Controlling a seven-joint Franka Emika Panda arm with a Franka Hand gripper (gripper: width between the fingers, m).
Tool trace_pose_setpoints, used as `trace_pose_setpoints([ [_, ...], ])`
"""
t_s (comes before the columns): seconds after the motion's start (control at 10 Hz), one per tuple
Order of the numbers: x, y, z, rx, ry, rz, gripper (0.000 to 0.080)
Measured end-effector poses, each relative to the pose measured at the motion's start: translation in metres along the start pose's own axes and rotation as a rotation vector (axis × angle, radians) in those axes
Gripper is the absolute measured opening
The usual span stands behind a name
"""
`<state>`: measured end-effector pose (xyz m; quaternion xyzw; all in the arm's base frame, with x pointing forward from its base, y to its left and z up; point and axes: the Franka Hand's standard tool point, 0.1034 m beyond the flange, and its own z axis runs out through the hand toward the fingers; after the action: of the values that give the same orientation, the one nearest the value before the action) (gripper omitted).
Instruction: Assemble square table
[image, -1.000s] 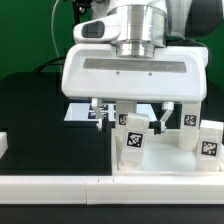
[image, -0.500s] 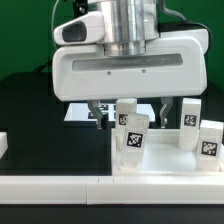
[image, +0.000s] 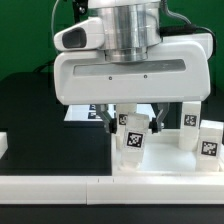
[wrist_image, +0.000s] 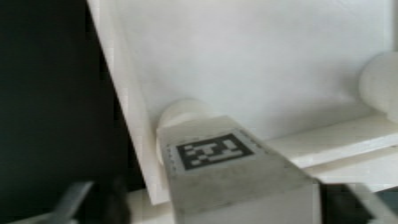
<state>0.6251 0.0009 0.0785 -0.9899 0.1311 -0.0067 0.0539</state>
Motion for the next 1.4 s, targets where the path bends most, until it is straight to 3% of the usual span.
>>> trace_pose_setpoints([
  [0.1,0.0,-0.0001,0.0001,0.0,0.0,0.057,0.0345],
  [0.2,-0.0001,-0.0001,0.0002,0.0,0.0,0.153,0.0288],
  [0.5,0.0001,-0.0001,0.0003,0.001,0.0,0.354,0.0288],
  [1.0,0.002,0.0017,0.0023,-0.001,0.0,0.957,0.0288],
  [1.2,0.0062,0.001,0.0027,0.048,0.03,1.21,0.0288],
  [1.3,0.0059,0.0002,0.003,0.046,0.03,1.221,0.0288],
  [1.4,0.0057,0.0004,0.0035,0.046,0.029,1.193,0.0368],
])
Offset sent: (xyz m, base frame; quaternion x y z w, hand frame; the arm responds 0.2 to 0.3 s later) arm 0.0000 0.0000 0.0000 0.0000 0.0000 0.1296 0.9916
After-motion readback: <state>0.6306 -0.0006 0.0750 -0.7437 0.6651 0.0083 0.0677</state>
